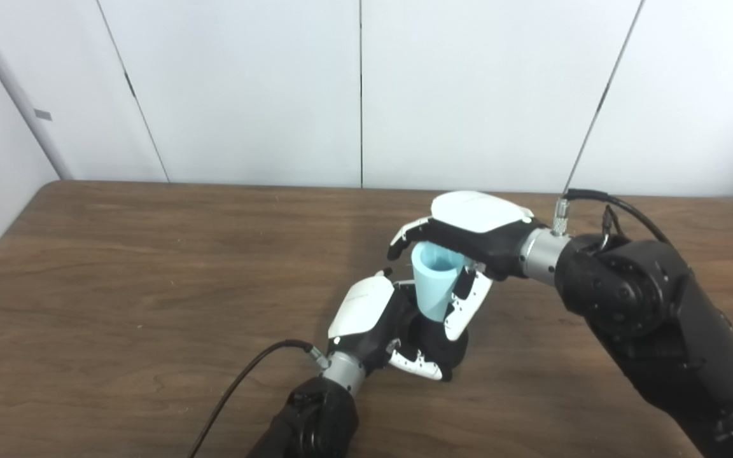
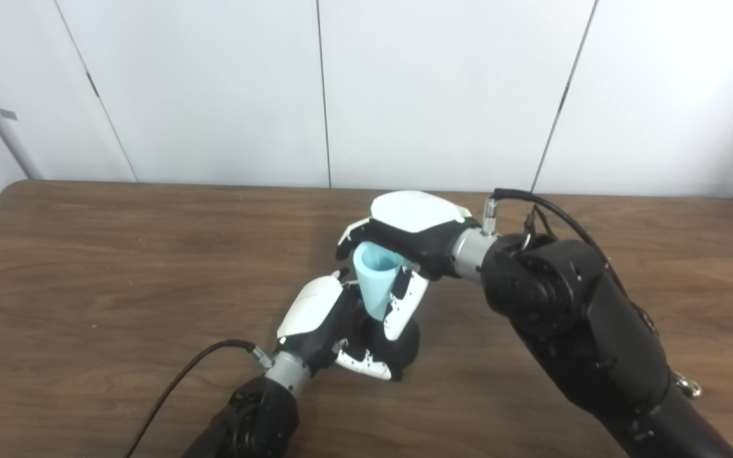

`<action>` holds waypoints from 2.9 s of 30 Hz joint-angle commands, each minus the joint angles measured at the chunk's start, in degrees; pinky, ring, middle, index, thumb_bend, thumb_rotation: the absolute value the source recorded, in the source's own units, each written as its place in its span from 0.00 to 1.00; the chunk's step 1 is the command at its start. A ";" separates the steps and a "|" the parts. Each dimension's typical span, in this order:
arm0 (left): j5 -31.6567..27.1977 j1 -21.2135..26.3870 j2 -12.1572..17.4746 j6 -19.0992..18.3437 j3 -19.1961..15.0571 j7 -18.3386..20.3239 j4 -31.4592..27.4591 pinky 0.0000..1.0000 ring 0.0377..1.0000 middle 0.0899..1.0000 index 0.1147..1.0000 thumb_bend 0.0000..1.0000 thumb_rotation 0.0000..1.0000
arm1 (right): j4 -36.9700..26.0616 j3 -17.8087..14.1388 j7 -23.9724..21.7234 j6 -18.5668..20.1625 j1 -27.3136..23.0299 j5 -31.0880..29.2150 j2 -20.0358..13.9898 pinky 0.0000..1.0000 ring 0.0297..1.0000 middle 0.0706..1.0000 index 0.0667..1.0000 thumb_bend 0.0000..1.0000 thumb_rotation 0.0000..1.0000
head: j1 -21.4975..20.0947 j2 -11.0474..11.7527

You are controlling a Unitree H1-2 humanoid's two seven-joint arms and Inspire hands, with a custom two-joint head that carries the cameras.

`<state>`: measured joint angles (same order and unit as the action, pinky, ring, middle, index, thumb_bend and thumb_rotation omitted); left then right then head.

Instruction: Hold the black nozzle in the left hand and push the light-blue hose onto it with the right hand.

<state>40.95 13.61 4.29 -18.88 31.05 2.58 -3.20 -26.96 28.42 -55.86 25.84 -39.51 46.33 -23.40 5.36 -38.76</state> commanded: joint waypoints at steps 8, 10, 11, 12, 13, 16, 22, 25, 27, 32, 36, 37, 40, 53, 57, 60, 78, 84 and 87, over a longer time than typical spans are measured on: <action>-2.49 -3.85 0.63 -2.18 2.71 7.90 5.20 1.00 0.65 0.45 0.42 0.52 0.00 | -0.25 1.74 0.48 -7.00 2.53 1.91 -2.44 0.87 0.88 0.82 0.78 0.84 0.25 | -0.01 0.00; -2.41 -3.83 0.59 -2.41 2.76 8.02 5.00 1.00 0.65 0.45 0.42 0.52 0.00 | 0.22 1.52 0.82 -7.62 2.54 1.93 -2.57 0.87 0.88 0.82 0.78 0.84 0.26 | -0.08 -0.12; -2.39 -3.82 0.52 -2.56 2.79 8.08 4.91 1.00 0.65 0.45 0.42 0.52 0.00 | 0.42 1.38 1.01 -7.98 2.56 2.06 -2.70 0.87 0.88 0.82 0.78 0.84 0.26 | -0.20 -0.22; -2.38 -3.82 0.47 -2.66 2.81 8.12 4.86 1.00 0.65 0.45 0.42 0.52 0.00 | 0.56 1.26 1.13 -8.26 2.59 2.16 -2.78 0.87 0.88 0.82 0.78 0.84 0.27 | -0.20 -0.22; -2.33 -3.84 0.42 -2.69 2.85 8.11 4.86 1.00 0.65 0.45 0.42 0.52 0.00 | 0.69 0.99 1.43 -8.54 2.69 2.13 -2.88 0.87 0.88 0.82 0.78 0.83 0.28 | -0.26 -0.23; -2.26 -3.81 0.26 -2.56 2.96 7.95 5.05 1.00 0.65 0.45 0.42 0.52 0.00 | 0.77 0.01 2.18 -8.75 3.05 1.79 -2.98 0.85 0.88 0.81 0.77 0.82 0.27 | -0.41 -0.26; -2.64 -3.61 0.02 -2.06 2.90 7.83 5.32 1.00 0.65 0.45 0.42 0.52 0.00 | 0.15 -1.68 3.55 -8.82 4.42 1.06 -2.02 0.85 0.88 0.81 0.80 0.81 0.26 | -0.30 -0.38; -2.77 -3.63 0.12 -1.83 2.79 7.74 5.47 1.00 0.65 0.44 0.42 0.52 0.00 | 0.81 -1.91 4.41 -9.47 4.69 0.87 -1.86 0.85 0.88 0.82 0.80 0.81 0.26 | -0.33 -0.33; -2.73 -3.70 0.18 -1.81 2.81 7.73 5.56 1.00 0.65 0.44 0.42 0.52 0.00 | 1.08 -1.76 4.68 -9.39 4.69 0.93 -1.43 0.85 0.87 0.81 0.80 0.82 0.27 | -0.47 -0.35; -2.89 -3.69 0.01 -1.95 2.69 7.77 5.58 1.00 0.65 0.44 0.42 0.52 0.00 | 1.48 -1.87 5.11 -10.00 4.07 0.44 -0.93 0.84 0.87 0.81 0.82 0.82 0.27 | -0.31 -0.36; -2.97 -3.75 0.02 -2.13 2.64 7.84 5.31 1.00 0.65 0.44 0.42 0.52 0.00 | -0.62 -3.37 6.88 -11.43 3.48 -0.63 -0.54 0.84 0.88 0.83 0.83 0.82 0.32 | -0.73 -0.51; -2.99 -3.78 0.05 -2.12 2.63 7.83 5.29 1.00 0.65 0.44 0.42 0.52 0.00 | -1.22 -3.79 7.61 -11.95 3.53 -0.90 -0.30 0.85 0.88 0.83 0.83 0.81 0.34 | -0.86 -0.48; -2.96 -3.90 -0.12 -2.12 2.73 7.67 5.61 1.00 0.65 0.44 0.42 0.52 0.00 | -1.58 -6.24 14.95 -18.39 4.40 -3.16 0.12 0.88 0.88 0.84 0.81 0.77 0.42 | -0.90 -0.47; -3.21 -4.27 0.22 -2.10 2.82 8.11 4.90 1.00 0.65 0.43 0.42 0.52 0.00 | -3.51 -13.97 20.75 -25.09 3.85 -1.88 -0.65 0.82 0.88 0.86 0.84 0.69 0.68 | -0.58 -0.95; -3.13 -4.36 0.27 -2.01 2.99 8.09 4.95 1.00 0.65 0.43 0.42 0.52 0.00 | -3.66 -14.93 20.28 -25.17 4.34 -1.35 -0.62 0.82 0.88 0.86 0.85 0.68 0.70 | -0.59 -1.07; -3.02 -4.28 0.34 -2.03 3.13 8.22 5.05 1.00 0.65 0.43 0.42 0.52 0.00 | -4.93 -15.51 19.23 -24.55 5.35 -1.55 -0.83 0.83 0.89 0.86 0.86 0.68 0.70 | -0.35 -1.13; -3.06 -3.97 1.36 -2.98 2.11 7.67 4.86 1.00 0.65 0.43 0.42 0.52 0.00 | -14.22 -16.49 11.81 -24.67 12.94 -6.62 -6.57 0.97 1.00 1.00 0.95 0.61 0.91 | -0.42 -1.21; -2.83 -3.95 1.28 -3.25 2.16 7.62 4.97 1.00 0.65 0.44 0.42 0.52 0.00 | -15.30 -16.77 11.91 -25.12 14.61 -7.27 -6.69 1.00 1.00 1.00 0.99 0.61 0.91 | -0.39 -1.33; -2.73 -3.73 1.21 -3.26 2.24 7.66 5.21 1.00 0.65 0.44 0.42 0.52 0.00 | -14.85 -16.88 12.70 -25.98 15.62 -7.29 -6.61 1.00 1.00 1.00 1.00 0.61 0.91 | -0.45 -1.33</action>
<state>39.87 13.92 4.62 -18.76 30.95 2.60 -3.04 -40.89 12.77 -44.77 1.20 -22.49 39.45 -29.28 4.92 -40.08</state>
